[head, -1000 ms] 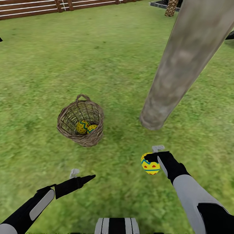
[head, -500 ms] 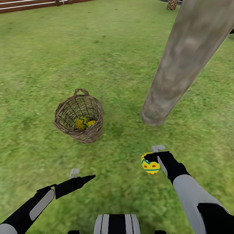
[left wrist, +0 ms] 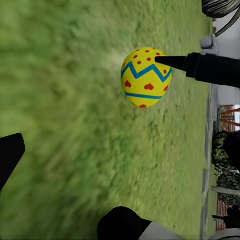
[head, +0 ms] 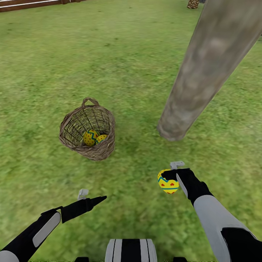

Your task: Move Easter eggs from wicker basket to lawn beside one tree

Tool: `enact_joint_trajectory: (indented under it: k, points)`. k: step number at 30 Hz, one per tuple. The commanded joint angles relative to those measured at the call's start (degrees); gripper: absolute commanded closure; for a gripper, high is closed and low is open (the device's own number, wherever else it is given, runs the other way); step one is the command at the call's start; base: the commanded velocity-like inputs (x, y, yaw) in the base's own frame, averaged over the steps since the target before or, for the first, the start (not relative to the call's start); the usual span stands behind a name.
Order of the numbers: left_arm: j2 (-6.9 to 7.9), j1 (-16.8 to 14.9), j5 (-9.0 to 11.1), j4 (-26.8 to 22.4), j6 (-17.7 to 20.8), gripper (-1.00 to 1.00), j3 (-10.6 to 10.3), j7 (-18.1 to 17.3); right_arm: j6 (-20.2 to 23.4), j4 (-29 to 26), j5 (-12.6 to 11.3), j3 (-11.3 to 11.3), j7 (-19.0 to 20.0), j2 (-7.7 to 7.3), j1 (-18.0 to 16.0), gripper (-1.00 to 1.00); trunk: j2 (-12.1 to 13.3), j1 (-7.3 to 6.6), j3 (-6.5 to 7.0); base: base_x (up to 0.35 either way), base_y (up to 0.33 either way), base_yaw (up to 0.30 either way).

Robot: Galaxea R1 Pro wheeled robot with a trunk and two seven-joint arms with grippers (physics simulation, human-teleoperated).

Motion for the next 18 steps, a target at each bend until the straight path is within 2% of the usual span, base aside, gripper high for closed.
enact_joint_trajectory:
  k: [1, 8, 18]
  points:
    - [-0.02, 0.03, 0.02, 0.0, -0.01, -1.0, 0.0, 0.0, -0.01, 0.0, 0.0, 0.0, 0.01, 0.0, 0.0, 1.0, 0.0, 0.0, -0.09, 0.001, 0.0, 0.0]
    - [-0.04, 0.05, 0.03, -0.14, 0.04, -1.0, 0.0, -0.03, -0.11, 0.0, 0.01, 0.0, -0.05, 0.01, 0.0, 1.0, 0.0, 0.0, -0.73, 0.0, 0.0, 0.0]
    - [-0.1, 0.06, 0.02, -0.17, 0.14, -1.0, 0.0, 0.0, -0.12, 0.0, 0.04, 0.09, -0.08, 0.05, 0.0, 1.0, -4.01, 2.19, -2.88, 0.0, 0.0, 0.0]
